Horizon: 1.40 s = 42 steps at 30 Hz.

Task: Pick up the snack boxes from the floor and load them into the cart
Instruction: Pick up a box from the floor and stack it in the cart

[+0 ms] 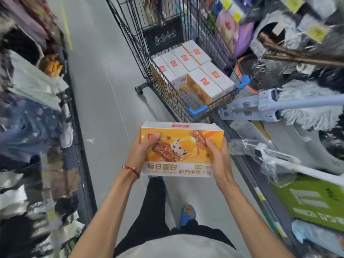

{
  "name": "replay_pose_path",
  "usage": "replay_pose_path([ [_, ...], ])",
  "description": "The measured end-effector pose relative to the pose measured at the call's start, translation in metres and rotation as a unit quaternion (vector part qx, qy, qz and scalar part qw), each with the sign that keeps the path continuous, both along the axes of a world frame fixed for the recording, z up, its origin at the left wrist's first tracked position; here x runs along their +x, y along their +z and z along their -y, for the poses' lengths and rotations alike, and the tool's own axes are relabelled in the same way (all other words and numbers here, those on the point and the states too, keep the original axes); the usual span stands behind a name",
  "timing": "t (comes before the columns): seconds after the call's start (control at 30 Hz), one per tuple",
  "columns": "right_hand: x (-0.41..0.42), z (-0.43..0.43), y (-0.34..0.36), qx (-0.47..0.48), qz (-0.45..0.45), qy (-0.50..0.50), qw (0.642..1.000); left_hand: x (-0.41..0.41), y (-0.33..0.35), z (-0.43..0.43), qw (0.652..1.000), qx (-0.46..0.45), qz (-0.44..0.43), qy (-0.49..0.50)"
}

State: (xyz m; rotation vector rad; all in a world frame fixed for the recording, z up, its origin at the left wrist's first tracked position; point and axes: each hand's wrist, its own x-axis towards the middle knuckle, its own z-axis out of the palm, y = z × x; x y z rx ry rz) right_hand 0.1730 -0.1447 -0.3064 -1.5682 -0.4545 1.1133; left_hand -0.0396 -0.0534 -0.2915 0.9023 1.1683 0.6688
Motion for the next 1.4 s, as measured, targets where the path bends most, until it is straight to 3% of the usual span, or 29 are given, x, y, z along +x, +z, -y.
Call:
replay_pose_path([
  [0.23, -0.003, -0.138, 0.009, 0.012, -0.019, -0.104, 0.994, 0.022, 0.01, -0.17, 0.999, 0.026, 0.012, -0.04],
  [0.53, 0.013, -0.247, 0.014, 0.011, -0.053, -0.217, 0.975, 0.077, 0.026, -0.326, 0.982, 0.082, -0.066, -0.157],
  [0.73, 0.064, -0.307, -0.003, -0.008, -0.056, -0.289, 0.956, 0.143, 0.021, -0.39, 0.972, 0.09, -0.105, -0.19],
  [0.97, 0.102, -0.34, -0.023, -0.093, -0.025, -0.296, 0.951, 0.198, -0.017, -0.451, 0.948, 0.047, -0.178, -0.26],
  [1.1, 0.101, -0.346, -0.036, -0.142, -0.018, -0.307, 0.941, 0.217, -0.036, -0.465, 0.938, 0.014, -0.155, -0.309],
  [1.4, 0.075, -0.336, -0.075, -0.203, -0.01, -0.306, 0.93, 0.229, -0.099, -0.492, 0.836, 0.007, -0.213, -0.505],
])
